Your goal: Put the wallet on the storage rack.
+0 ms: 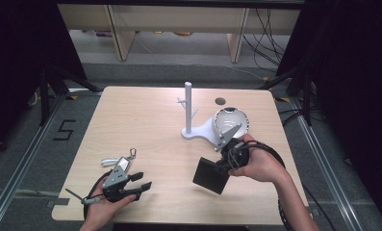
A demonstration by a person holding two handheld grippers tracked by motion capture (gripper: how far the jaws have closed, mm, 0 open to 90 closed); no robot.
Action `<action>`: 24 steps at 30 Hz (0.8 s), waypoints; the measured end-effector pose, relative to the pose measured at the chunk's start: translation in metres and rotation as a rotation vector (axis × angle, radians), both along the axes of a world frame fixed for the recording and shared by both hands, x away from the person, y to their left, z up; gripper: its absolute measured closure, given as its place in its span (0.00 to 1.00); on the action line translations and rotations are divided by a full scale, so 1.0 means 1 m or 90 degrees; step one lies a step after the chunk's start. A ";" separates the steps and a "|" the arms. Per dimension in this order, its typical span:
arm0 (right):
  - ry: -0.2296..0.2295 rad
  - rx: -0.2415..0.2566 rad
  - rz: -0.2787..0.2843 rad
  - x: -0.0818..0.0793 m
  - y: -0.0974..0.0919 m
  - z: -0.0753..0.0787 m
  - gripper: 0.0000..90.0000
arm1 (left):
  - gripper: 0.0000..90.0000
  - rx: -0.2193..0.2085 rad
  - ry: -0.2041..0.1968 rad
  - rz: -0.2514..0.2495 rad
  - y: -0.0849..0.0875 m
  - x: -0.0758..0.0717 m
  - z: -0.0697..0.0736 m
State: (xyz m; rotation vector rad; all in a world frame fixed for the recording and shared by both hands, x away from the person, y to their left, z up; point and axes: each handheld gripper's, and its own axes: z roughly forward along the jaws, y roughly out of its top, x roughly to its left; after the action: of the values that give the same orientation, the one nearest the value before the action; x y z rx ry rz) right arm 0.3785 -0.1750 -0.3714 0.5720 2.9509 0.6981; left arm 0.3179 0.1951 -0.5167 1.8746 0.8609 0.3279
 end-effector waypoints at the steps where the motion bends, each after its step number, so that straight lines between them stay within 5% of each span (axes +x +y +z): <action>1: -0.004 0.005 -0.007 0.000 -0.005 0.002 0.88 | 0.52 0.001 -0.001 -0.001 0.000 0.000 0.000; 9: -0.017 0.015 -0.025 0.000 -0.019 0.010 0.88 | 0.52 -0.006 -0.001 -0.002 0.002 0.000 -0.001; 14: -0.051 -0.004 -0.061 0.010 -0.037 0.018 0.88 | 0.52 0.000 -0.002 0.001 0.002 0.001 -0.001; 24: -0.097 -0.033 -0.060 0.023 -0.057 0.023 0.88 | 0.52 -0.004 -0.003 0.004 0.002 0.000 -0.002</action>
State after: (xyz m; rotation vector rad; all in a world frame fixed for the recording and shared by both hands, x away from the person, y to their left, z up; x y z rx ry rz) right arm 0.4019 -0.2317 -0.3481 0.6207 2.7735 0.6237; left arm 0.3174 0.1974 -0.5189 1.8659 0.8634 0.3327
